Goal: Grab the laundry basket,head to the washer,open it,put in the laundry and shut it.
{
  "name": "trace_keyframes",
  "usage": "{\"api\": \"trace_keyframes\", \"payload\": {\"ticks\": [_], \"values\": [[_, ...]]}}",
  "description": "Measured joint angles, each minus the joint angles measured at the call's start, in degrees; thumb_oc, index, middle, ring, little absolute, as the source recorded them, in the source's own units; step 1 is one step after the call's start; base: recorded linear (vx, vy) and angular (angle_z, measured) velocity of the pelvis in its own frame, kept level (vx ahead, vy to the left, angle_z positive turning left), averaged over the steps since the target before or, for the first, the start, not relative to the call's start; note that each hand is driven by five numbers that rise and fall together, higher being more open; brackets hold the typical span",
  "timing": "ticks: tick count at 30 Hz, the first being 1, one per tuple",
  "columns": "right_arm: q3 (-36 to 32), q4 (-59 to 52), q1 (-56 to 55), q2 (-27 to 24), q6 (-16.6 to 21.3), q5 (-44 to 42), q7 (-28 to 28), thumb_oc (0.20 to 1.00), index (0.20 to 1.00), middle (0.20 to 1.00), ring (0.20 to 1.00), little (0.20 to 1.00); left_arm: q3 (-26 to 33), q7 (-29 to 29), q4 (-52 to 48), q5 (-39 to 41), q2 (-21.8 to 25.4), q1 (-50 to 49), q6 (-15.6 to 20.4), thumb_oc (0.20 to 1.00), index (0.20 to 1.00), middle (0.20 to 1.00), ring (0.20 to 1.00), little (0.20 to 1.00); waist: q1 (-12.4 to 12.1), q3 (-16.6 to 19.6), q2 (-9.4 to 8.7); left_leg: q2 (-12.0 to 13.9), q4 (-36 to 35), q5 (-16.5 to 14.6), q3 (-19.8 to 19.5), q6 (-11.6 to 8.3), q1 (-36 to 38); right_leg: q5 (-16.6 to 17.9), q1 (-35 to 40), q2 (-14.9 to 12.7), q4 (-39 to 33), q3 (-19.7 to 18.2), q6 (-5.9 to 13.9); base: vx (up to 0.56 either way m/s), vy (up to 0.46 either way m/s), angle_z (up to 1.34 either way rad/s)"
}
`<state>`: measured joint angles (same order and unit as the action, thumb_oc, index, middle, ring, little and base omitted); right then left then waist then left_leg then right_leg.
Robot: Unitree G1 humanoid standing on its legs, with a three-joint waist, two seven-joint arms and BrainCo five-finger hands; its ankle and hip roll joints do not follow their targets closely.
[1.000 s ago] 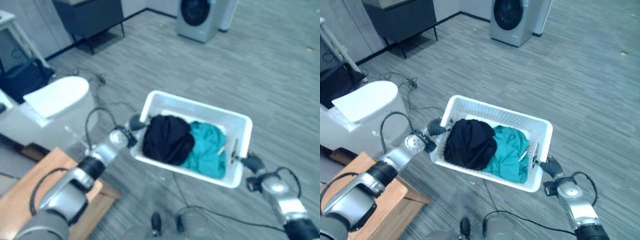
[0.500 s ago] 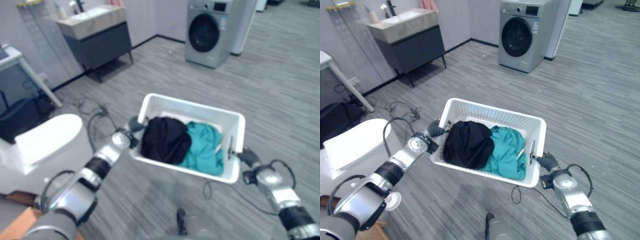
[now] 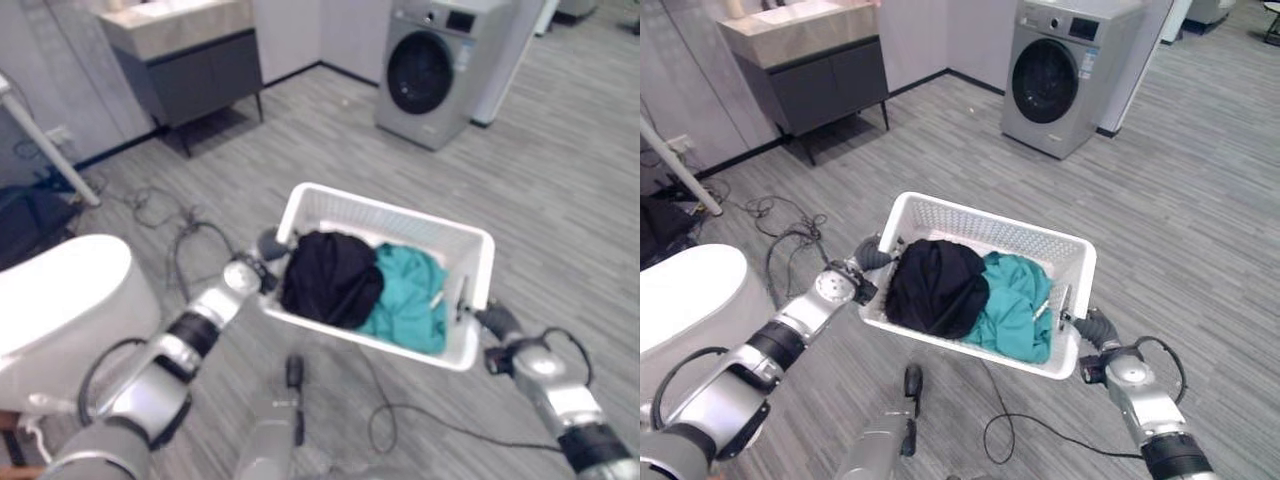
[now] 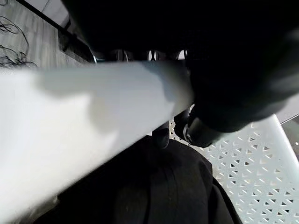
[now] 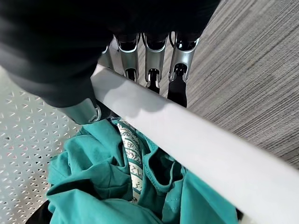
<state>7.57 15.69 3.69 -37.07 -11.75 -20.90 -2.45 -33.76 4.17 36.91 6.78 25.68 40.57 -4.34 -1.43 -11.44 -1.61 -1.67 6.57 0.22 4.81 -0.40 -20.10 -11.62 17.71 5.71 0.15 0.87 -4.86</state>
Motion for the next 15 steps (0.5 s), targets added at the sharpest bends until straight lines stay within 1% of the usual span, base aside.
{"api": "trace_keyframes", "payload": {"ticks": [1, 2, 3, 4, 5, 6, 7, 8, 9, 10, 11, 12, 13, 14, 15], "values": [[0.00, 0.09, 0.42, 0.00, 0.00, -0.01, 0.04, 0.200, 0.200, 0.200, 0.200, 0.200, 0.01, -0.04, 0.00, 0.00, 0.26, -0.26, -0.05, 0.200, 0.200, 0.200, 0.200, 0.200, -0.26, 0.05, 0.10, 0.25, -0.57, -0.80, 0.92, 1.69, 3.48, -1.70, 1.76, -0.11, 0.57, -1.70, 0.45, 0.53, 0.103, -0.54], [-0.16, 0.14, 0.10, 0.59, 0.13, -0.01, -0.25, 0.200, 0.200, 0.200, 0.200, 0.200, -0.89, -0.03, -0.04, 0.00, 0.58, -0.38, -0.03, 0.200, 0.200, 0.200, 0.200, 0.200, 0.31, 0.20, -0.05, -0.71, -1.84, 4.98, 0.62, 5.31, 5.97, -3.23, 2.57, -0.15, 3.68, -2.19, 2.98, 0.68, 0.146, -0.39], [0.04, 0.67, -0.07, 1.32, 0.04, 0.00, -0.54, 0.200, 0.200, 0.200, 0.200, 0.200, -1.52, -0.04, -0.05, -0.01, 0.85, -0.69, -0.09, 0.200, 0.200, 0.200, 0.200, 0.200, 0.82, 0.37, -0.84, -0.96, 0.10, 5.15, 0.20, 5.22, 7.35, -4.27, 1.68, -0.80, 10.33, -2.98, 4.70, 0.44, 0.120, -0.33], [0.25, 1.03, -0.03, 2.03, 0.04, 0.00, -0.58, 0.200, 0.200, 0.200, 0.200, 0.200, -1.71, -0.09, -0.05, -0.02, 1.35, -1.31, -0.10, 0.200, 0.200, 0.200, 0.200, 0.200, 0.38, 0.46, -1.04, -0.88, 0.78, 5.17, 0.72, 5.26, 9.21, -4.83, -1.91, -1.18, 20.89, -3.40, 6.11, 0.40, 0.127, -0.50], [0.67, 1.01, -0.25, 2.98, 0.04, 0.01, -0.56, 0.200, 0.200, 0.200, 0.200, 0.200, -2.69, -0.46, -0.05, -0.02, 2.40, -1.54, -0.15, 0.200, 0.200, 0.200, 0.200, 0.200, 0.15, 1.24, -2.39, -1.88, 0.57, 4.83, 1.42, 5.59, 11.70, -3.49, -6.73, -2.60, 34.32, -3.07, 10.78, 0.24, 0.086, -0.53], [1.35, 0.98, -0.29, 3.59, 0.05, 0.01, -0.54, 0.200, 0.200, 0.200, 0.200, 0.200, -3.22, -0.81, -0.32, -0.01, 3.65, -1.39, -0.14, 0.200, 0.200, 0.200, 0.200, 0.200, 0.22, 2.53, -4.36, -3.87, 0.23, 2.92, 2.11, 5.95, 13.49, -1.20, -12.57, -5.00, 46.27, -3.04, 15.89, 0.33, 0.143, -0.24], [1.51, 0.96, -0.28, 3.78, 0.10, 0.02, -0.46, 0.200, 0.200, 0.200, 0.200, 0.200, -3.75, -0.81, -0.90, -0.03, 4.31, -0.80, -0.13, 0.200, 0.200, 0.200, 0.200, 0.200, 0.79, 3.19, -5.40, -5.43, 0.30, 3.34, 2.42, 6.24, 14.82, 0.08, -16.51, -7.19, 53.68, -1.90, 18.11, 0.36, 0.145, 0.05], [1.22, 0.98, -0.17, 4.15, 0.10, 0.05, -0.55, 0.200, 0.200, 0.200, 0.200, 0.200, -3.69, -0.61, -2.18, -0.04, 4.17, -0.17, -0.07, 0.200, 0.200, 0.200, 0.200, 0.200, 1.14, 3.02, -5.06, -6.06, 0.31, 1.75, 1.86, 7.97, 16.21, 0.19, -20.16, -8.35, 56.03, -1.26, 17.86, 0.46, 0.178, 0.12], [1.06, 0.94, 0.54, 4.46, 0.11, 0.15, -0.74, 0.200, 0.200, 0.200, 0.200, 0.200, -3.37, -0.35, -2.54, -0.06, 4.09, 0.49, 0.10, 0.200, 0.200, 0.200, 0.200, 0.200, 1.21, 2.53, -4.22, -6.04, 2.26, -1.58, 1.51, 9.65, 16.28, 0.75, -23.68, -9.31, 58.77, 0.01, 17.11, 0.23, 0.075, 0.00], [0.48, 1.24, 1.48, 4.84, 0.04, 0.39, -0.89, 0.200, 0.200, 0.200, 0.200, 0.200, -2.96, 0.35, -2.42, -0.04, 4.32, 0.86, 0.02, 0.200, 0.200, 0.200, 0.200, 0.200, 1.22, 1.88, -3.44, -6.17, 3.47, -3.59, 1.51, 10.15, 17.56, 0.40, -27.07, -11.55, 62.22, 2.42, 16.19, 0.21, 0.051, -0.10], [0.15, 1.37, 1.60, 5.21, 0.04, 0.60, -0.96, 0.200, 0.200, 0.200, 0.200, 0.200, -2.69, 0.47, -2.42, -0.04, 4.83, 0.94, -0.18, 0.200, 0.200, 0.200, 0.200, 0.200, 1.26, 1.02, -1.69, -5.81, 3.05, -2.97, 1.25, 8.93, 20.10, -0.77, -28.80, -12.82, 61.31, 4.70, 13.89, 0.27, 0.016, 0.01], [0.16, 1.36, 1.43, 5.11, 0.04, 0.60, -0.65, 0.200, 0.200, 0.200, 0.200, 0.200, -2.85, 0.04, -2.51, -0.05, 5.03, 1.07, -0.18, 0.200, 0.200, 0.200, 0.200, 0.200, 1.54, 0.94, -0.18, -5.63, 2.26, -2.97, -0.11, 8.93, 22.12, -1.38, -30.26, -12.16, 57.67, 4.52, 12.90, 0.41, 0.006, 0.18], [0.41, 1.48, 1.41, 4.72, 0.07, 0.60, -0.52, 0.200, 0.200, 0.200, 0.200, 0.200, -3.19, -0.43, -2.47, -0.03, 4.76, 1.58, -0.17, 0.200, 0.200, 0.200, 0.200, 0.200, 2.30, 0.84, 0.88, -5.59, 1.02, -3.93, -1.95, 9.41, 24.61, -1.46, -32.48, -11.14, 54.15, 4.34, 12.44, 0.45, -0.049, 0.26], [0.46, 1.66, 1.50, 4.59, 0.09, 0.60, -0.47, 0.200, 0.200, 0.200, 0.200, 0.200, -3.16, -0.39, -2.46, -0.02, 4.45, 2.19, -0.17, 0.200, 0.200, 0.200, 0.200, 0.200, 2.25, 0.85, 1.73, -5.15, -0.46, -5.42, -3.64, 8.78, 26.59, -1.53, -33.94, -9.59, 50.77, 4.07, 12.12, 0.42, -0.078, 0.37], [0.78, 1.86, 1.51, 4.73, 0.11, 0.59, -0.43, 0.200, 0.200, 0.200, 0.200, 0.200, -2.78, -0.40, -2.46, -0.02, 4.31, 2.70, -0.06, 0.200, 0.200, 0.200, 0.200, 0.200, 2.61, 0.65, 1.27, -5.57, -1.38, -6.00, -4.23, 7.77, 28.54, -1.38, -35.72, -8.75, 44.83, 3.04, 11.88, 0.47, -0.120, 0.43]]}}
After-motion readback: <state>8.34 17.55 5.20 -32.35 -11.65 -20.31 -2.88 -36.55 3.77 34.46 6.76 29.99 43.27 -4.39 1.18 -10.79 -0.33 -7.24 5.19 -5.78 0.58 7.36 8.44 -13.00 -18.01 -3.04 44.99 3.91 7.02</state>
